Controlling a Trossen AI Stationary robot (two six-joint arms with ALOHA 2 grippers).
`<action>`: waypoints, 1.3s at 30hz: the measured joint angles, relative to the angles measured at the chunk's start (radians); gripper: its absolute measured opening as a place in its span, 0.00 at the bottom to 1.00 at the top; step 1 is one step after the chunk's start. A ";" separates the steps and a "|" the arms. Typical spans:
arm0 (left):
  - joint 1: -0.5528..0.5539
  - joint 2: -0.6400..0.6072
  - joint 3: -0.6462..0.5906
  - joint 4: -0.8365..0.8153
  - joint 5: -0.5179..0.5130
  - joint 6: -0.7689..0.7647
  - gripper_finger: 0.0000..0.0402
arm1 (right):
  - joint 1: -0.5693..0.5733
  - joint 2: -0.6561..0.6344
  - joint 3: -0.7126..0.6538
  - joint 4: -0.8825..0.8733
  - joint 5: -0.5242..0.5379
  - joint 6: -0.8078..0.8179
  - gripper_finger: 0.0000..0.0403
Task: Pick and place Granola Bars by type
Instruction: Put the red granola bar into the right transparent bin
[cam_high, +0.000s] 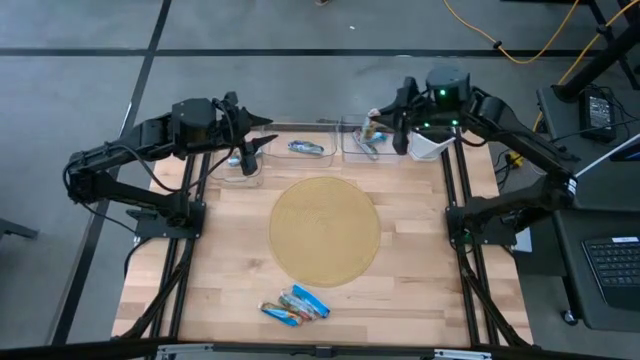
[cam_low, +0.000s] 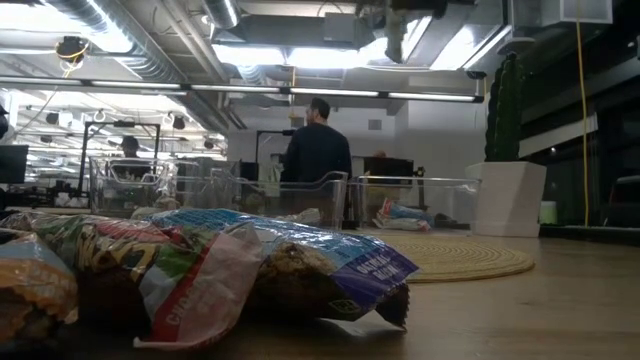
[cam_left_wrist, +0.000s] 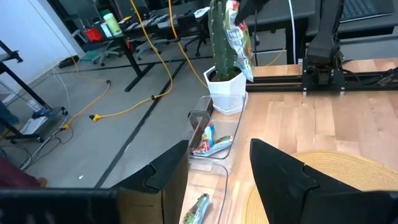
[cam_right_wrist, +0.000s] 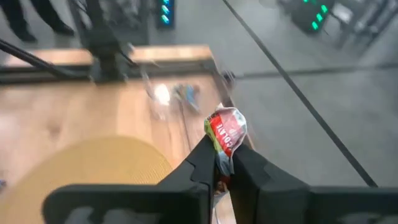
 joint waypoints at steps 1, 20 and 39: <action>0.000 0.000 0.000 0.000 -0.002 0.000 0.41 | 0.000 -0.004 0.000 -0.023 0.020 0.000 0.09; 0.000 0.000 0.000 -0.021 0.016 -0.058 0.39 | -0.128 0.005 -0.092 -0.213 0.105 -0.008 0.07; 0.000 0.016 0.000 -0.025 0.020 -0.063 0.38 | -0.276 0.136 -0.082 -0.205 0.120 -0.164 0.06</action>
